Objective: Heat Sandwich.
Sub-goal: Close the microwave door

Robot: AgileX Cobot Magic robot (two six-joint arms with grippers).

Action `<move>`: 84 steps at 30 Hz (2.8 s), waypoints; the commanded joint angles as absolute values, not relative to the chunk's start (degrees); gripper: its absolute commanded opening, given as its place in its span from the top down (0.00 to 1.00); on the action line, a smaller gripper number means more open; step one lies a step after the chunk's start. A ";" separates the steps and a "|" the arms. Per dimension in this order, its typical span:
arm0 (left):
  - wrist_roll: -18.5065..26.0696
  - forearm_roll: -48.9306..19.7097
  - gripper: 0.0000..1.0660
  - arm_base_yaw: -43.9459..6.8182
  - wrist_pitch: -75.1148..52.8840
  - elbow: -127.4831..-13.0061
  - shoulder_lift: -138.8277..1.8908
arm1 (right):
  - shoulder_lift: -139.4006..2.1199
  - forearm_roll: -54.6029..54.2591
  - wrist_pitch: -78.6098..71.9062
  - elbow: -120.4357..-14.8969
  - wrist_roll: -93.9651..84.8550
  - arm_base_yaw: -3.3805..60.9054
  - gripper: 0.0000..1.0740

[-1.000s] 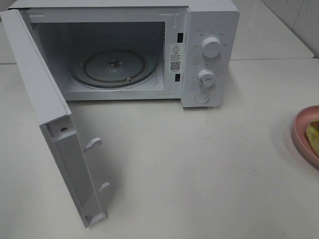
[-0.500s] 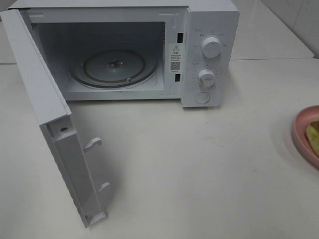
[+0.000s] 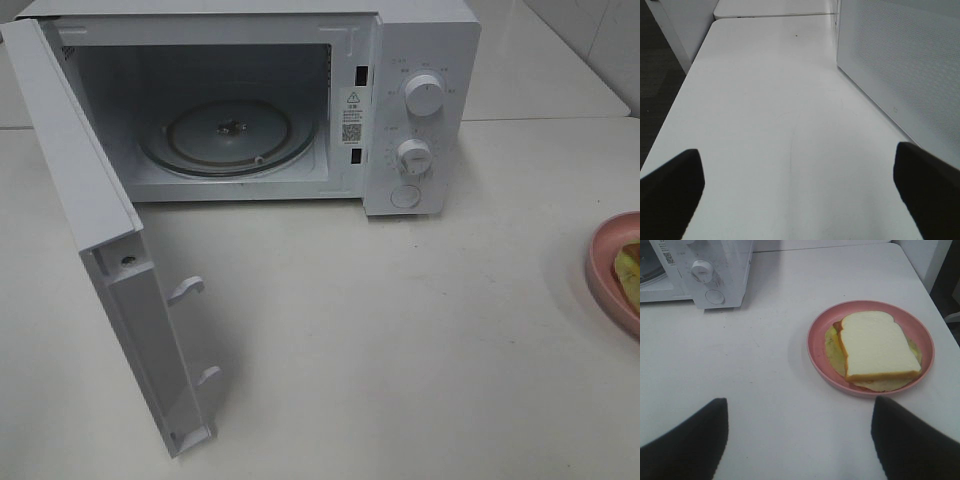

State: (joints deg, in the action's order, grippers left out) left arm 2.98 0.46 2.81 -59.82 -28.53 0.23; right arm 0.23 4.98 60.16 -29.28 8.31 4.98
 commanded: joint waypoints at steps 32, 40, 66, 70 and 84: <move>2.64 0.57 0.08 2.86 -59.30 -28.30 1.15 | 1.72 5.04 59.59 -29.11 7.85 4.53 0.30; 2.41 0.00 0.08 2.86 -59.13 -28.42 0.06 | 1.72 5.04 59.59 -29.11 7.85 4.53 0.30; 2.41 0.00 1.00 2.86 -41.25 -32.20 -22.92 | 1.72 5.04 59.59 -29.11 7.91 4.58 0.30; 2.41 0.00 1.00 2.86 -34.32 -30.25 -26.64 | 1.72 5.04 59.59 -29.11 7.91 4.58 0.30; 2.64 -0.52 1.00 2.86 0.00 -16.39 -37.36 | 1.72 5.04 59.59 -29.11 7.91 4.58 0.30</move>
State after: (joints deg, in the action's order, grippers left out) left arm 2.86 0.00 2.81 -3.38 -16.73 -37.13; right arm 0.23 4.98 60.16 -29.28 8.25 4.98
